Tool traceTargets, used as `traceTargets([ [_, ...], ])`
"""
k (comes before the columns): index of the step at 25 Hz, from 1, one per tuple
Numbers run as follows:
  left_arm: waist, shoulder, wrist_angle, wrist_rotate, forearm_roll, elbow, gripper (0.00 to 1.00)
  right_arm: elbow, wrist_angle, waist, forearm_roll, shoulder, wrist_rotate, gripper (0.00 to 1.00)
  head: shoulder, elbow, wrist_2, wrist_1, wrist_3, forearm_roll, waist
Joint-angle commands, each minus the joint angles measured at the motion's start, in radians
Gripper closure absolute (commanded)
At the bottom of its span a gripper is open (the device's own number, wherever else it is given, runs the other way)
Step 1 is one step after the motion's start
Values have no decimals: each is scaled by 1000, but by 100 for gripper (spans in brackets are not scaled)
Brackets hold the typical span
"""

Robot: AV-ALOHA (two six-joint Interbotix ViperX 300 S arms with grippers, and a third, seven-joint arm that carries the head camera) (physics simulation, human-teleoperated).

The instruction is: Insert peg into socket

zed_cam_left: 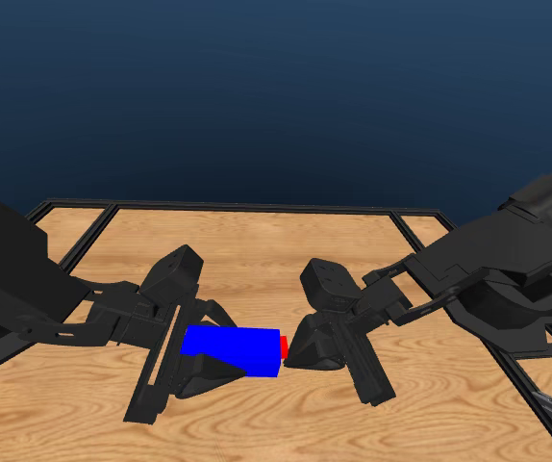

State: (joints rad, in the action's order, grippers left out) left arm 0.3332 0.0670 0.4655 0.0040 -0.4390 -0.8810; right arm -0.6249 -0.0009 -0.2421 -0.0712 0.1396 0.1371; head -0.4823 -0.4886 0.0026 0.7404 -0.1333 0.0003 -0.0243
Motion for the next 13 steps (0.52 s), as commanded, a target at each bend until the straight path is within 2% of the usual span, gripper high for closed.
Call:
traceTargets([
  [1,9,-15,39,9,2,2,100,77,38,-5,35,12,23,100,-10,16,7,-10,0,1,3],
  [2,3,-31,49,1,-2,-4,100,108,80,-9,73,24,62,100,-11,17,8,-11,-1,1,4],
  [4,3,-23,37,7,1,3,100,97,95,-3,88,12,91,100,-11,17,11,-13,-1,1,5],
  [5,5,-26,47,8,-3,10,100,99,99,7,97,31,101,100,-11,17,11,-13,-1,1,5],
  [9,8,-23,35,18,-5,3,100,87,128,-12,138,10,175,100,-15,17,14,-16,0,1,7],
  [10,7,-32,56,9,-8,-1,100,50,125,-8,130,-10,200,100,-19,18,15,-19,1,1,8],
  [12,21,-34,103,-2,-3,0,100,-5,64,-3,100,-37,231,100,-26,19,17,-23,3,1,10],
  [13,26,-31,121,-15,4,-15,100,-48,-5,-2,66,-43,228,100,-31,19,19,-25,5,1,12],
])
